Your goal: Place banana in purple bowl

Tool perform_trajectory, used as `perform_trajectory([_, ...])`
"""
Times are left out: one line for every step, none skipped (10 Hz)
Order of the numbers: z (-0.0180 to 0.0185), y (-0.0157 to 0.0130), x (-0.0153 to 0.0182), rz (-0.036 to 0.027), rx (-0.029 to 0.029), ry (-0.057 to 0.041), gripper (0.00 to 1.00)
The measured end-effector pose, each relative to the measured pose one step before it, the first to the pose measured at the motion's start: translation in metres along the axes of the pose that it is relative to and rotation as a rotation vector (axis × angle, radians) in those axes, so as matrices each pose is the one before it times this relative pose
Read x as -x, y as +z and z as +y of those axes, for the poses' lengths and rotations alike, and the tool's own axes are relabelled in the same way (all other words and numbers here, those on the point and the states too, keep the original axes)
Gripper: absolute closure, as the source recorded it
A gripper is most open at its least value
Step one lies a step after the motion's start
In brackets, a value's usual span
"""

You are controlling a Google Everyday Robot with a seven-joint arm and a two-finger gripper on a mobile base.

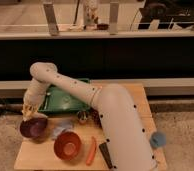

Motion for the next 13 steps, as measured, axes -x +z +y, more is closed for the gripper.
perform_trajectory([0.00798,-0.00090,0.00446,-0.02597,0.01301,0.00219,0.98])
perform_trajectory([0.00420,0.00531,0.00665,-0.05123,0.03186,-0.01908,0.91])
perform_trajectory([0.00425,0.00648,0.00457,-0.04963,0.03022,-0.01490,0.80])
perform_trajectory([0.00506,0.00299,-0.00001,-0.01271,0.02025,-0.00238,0.71])
perform_trajectory([0.00840,0.00622,-0.00377,-0.00569,0.01274,0.00693,0.60])
perform_trajectory([0.00313,0.00350,-0.00256,-0.00336,0.00429,0.00391,0.51])
perform_trajectory([0.00012,0.00325,-0.00201,-0.00090,0.00852,0.00076,0.40])
perform_trajectory([0.00020,0.00220,-0.00111,0.00157,0.00438,-0.00024,0.31])
perform_trajectory([0.00140,-0.00052,-0.00069,0.00897,0.00533,-0.00241,0.23])
perform_trajectory([0.00101,0.00137,-0.00038,0.00908,0.00970,-0.00363,0.20])
perform_trajectory([-0.00112,0.00188,0.00038,0.00890,0.01099,-0.00717,0.20])
perform_trajectory([0.00047,0.00067,0.00053,0.01233,0.00962,-0.00790,0.20])
perform_trajectory([0.00091,-0.00164,0.00140,0.01609,0.01131,-0.03160,0.20])
